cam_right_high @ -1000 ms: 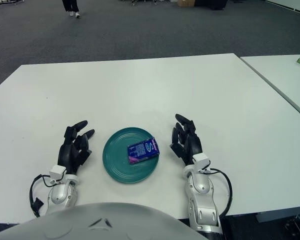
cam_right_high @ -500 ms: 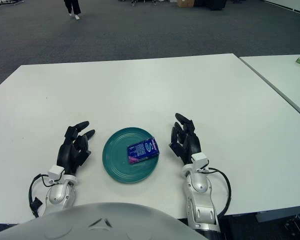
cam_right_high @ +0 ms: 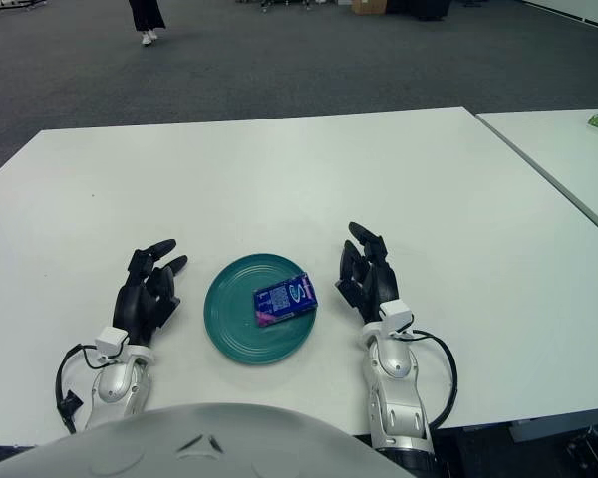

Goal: Put the gum into the plate.

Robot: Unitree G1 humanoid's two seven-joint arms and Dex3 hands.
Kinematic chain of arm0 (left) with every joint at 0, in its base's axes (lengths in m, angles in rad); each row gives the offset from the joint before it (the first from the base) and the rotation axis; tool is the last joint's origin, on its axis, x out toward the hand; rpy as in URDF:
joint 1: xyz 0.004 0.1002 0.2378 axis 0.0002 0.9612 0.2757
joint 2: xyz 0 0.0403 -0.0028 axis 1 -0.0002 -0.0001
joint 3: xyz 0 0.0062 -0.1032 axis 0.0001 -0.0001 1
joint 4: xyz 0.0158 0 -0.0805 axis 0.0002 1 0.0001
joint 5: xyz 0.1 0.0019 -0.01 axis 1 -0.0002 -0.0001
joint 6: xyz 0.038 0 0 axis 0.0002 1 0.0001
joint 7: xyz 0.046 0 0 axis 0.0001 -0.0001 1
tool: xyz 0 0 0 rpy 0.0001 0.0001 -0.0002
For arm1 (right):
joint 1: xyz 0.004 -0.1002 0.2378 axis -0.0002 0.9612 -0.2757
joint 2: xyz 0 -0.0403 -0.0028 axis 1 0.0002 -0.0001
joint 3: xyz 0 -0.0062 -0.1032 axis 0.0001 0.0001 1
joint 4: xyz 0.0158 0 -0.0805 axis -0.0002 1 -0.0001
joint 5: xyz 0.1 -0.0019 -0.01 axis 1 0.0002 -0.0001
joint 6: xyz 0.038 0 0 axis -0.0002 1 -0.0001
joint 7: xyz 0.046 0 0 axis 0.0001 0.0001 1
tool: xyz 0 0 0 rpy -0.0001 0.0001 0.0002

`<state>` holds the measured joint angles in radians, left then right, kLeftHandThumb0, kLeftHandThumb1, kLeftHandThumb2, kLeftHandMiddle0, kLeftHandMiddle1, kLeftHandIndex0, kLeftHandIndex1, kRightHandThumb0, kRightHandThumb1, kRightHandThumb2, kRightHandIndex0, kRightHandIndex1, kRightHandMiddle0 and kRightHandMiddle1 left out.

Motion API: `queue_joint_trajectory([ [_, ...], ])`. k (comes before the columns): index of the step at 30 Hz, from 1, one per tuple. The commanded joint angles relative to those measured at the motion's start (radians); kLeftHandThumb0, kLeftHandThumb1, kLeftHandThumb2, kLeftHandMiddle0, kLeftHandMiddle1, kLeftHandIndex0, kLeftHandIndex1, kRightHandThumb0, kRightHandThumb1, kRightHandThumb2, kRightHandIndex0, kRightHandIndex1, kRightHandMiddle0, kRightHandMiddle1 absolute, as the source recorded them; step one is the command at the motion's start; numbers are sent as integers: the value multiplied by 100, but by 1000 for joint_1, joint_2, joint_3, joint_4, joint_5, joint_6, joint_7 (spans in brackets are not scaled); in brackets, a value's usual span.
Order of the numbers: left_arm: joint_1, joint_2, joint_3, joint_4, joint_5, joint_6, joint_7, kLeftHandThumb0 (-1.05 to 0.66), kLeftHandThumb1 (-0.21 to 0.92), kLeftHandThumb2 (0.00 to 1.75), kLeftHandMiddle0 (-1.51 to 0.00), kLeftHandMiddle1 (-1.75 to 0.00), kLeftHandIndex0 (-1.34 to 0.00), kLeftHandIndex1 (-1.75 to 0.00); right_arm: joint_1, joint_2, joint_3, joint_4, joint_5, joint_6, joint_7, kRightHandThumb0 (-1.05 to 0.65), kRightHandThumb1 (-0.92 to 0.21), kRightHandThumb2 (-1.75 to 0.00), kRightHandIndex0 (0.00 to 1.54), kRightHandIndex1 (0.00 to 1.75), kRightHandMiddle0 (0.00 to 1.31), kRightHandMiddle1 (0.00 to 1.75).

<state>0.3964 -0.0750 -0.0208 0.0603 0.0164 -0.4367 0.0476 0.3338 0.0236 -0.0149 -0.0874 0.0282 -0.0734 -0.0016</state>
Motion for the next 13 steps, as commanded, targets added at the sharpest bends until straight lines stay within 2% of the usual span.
queue_joint_trajectory([
  [1,0,9,6,29,-3,36,-5,-71,92,76,-45,-61,-21,-103,34,12,0,65,8,56,-5,-68,-92,-76,39,1,0,72],
  [13,2,12,5,27,-10,50,-14,-70,92,74,-45,-60,-21,-102,33,12,-3,74,10,51,-9,-68,-92,-75,41,1,0,77],
])
